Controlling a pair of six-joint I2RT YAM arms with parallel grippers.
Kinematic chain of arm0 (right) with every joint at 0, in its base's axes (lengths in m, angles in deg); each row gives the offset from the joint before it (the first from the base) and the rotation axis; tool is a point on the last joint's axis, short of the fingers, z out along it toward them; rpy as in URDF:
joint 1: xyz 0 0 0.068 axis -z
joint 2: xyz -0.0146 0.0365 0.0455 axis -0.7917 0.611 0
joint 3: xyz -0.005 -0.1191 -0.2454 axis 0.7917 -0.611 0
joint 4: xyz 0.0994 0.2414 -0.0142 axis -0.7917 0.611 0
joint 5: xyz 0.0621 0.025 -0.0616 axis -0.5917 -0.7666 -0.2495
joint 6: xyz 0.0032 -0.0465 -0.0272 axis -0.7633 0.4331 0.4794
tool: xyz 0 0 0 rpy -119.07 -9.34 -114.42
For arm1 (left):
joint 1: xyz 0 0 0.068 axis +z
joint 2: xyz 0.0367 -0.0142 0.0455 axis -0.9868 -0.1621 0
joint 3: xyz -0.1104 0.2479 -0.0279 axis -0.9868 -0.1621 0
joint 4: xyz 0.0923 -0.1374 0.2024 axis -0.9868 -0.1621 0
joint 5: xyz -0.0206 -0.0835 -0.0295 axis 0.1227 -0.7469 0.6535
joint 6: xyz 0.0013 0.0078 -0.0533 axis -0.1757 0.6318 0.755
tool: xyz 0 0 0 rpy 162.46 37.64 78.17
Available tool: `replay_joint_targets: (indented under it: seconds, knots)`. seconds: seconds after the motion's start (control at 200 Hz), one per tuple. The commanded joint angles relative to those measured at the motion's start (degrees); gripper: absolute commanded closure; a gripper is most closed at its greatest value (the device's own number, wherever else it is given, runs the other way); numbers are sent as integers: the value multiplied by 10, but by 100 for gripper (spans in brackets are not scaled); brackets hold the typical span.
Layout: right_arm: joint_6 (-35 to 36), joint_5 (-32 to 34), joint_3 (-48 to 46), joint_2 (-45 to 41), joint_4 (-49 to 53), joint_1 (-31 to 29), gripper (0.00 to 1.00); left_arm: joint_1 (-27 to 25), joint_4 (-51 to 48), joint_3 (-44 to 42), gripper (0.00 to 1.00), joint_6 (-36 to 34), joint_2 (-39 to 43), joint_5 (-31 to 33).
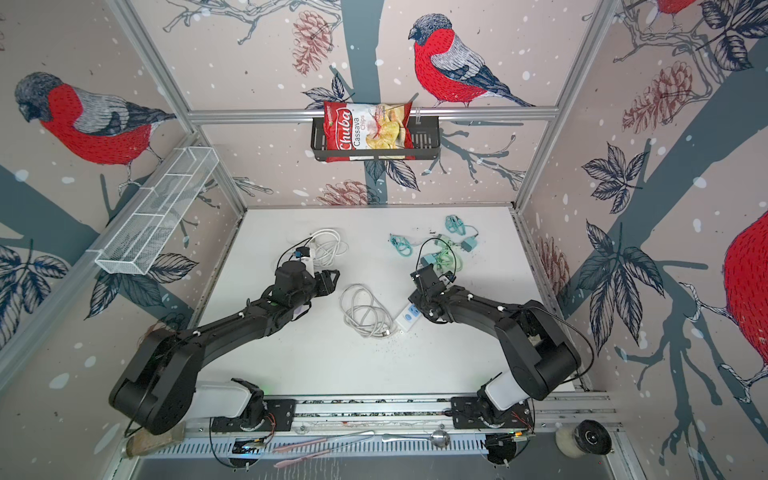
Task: Insert the plug
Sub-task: 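Drag the white strip toward the table middle and release it with right gripper, then lower the left gripper onto the teal charger and grasp it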
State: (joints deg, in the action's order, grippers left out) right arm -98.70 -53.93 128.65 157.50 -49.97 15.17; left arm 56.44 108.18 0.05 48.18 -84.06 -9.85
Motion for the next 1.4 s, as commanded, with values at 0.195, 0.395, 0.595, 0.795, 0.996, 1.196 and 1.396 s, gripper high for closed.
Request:
replay_joint_targets:
  seconds: [0.195, 0.395, 0.595, 0.795, 0.996, 1.196, 1.396]
  knots:
    - [-43, -7, 22, 38, 18, -33, 36, -23, 34, 15, 39, -24, 12, 4]
    - [-34, 37, -8, -60, 56, -24, 26, -36, 23, 55, 36, -40, -11, -7]
    - [7, 39, -26, -139, 74, 9, 17, -58, 1, 117, 36, -55, -58, -18]
    - [122, 52, -21, -163, 85, 90, 18, -104, -2, 179, 36, -84, -123, -18]
    - [269, 46, 19, -138, 77, 209, 23, -171, -33, 300, 40, -132, -246, 1]
    - [332, 0, 21, -129, 33, 307, 30, -214, -175, 529, 44, -220, -418, 22]
    - [380, -49, 11, -131, 10, 358, 31, -214, -292, 702, 46, -275, -540, 19]
